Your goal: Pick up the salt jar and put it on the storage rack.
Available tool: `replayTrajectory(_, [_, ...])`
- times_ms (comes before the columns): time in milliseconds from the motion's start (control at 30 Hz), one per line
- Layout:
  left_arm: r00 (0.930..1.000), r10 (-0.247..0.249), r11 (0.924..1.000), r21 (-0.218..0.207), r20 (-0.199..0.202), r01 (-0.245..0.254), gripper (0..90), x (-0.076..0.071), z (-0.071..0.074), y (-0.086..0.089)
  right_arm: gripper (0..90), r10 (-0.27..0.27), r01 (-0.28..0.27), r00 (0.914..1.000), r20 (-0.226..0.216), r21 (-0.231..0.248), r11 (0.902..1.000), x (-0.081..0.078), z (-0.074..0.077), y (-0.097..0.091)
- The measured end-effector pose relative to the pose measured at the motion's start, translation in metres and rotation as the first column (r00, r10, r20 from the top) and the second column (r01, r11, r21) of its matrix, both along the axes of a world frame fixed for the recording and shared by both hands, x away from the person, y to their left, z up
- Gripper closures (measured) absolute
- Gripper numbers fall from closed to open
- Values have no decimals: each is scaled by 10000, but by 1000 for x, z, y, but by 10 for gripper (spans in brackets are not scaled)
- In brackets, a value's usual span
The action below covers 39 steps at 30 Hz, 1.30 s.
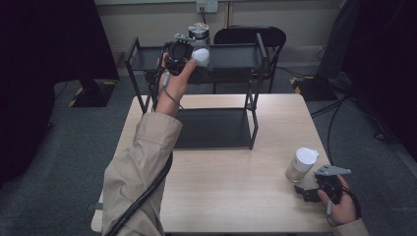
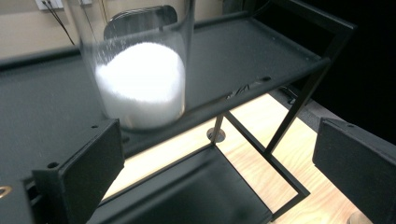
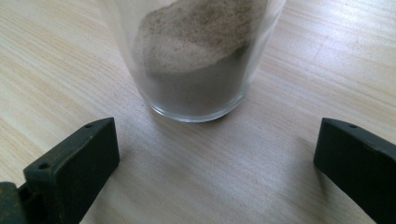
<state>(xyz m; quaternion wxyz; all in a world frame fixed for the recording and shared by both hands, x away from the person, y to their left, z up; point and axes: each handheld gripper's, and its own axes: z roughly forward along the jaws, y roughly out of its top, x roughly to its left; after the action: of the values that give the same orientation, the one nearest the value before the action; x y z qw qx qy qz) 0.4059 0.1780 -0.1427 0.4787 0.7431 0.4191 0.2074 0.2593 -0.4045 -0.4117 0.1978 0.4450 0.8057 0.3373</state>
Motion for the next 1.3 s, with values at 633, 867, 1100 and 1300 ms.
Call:
replayTrajectory(633, [9996, -239, 9995, -207, -146, 236, 21, -13, -41, 10, 0, -1, 1, 10000, 6, -9, 10000, 0, 0, 0])
replayTrajectory(867, [9992, -282, 9989, -380, -288, 271, 21, -15, -58, 14, 0, -1, 1, 10000, 7, -7, 10000, 0, 0, 0])
replayTrajectory(1100, [9985, -421, 9985, -368, -347, 408, 21, -17, -71, 15, 0, -7, 7, 10000, 2, -4, 10000, 0, 0, 0])
replayTrajectory(1300, [9977, -507, 9978, -444, -447, 487, 21, -19, -87, 16, 0, -12, 12, 10000, 1, -4, 10000, 0, 0, 0])
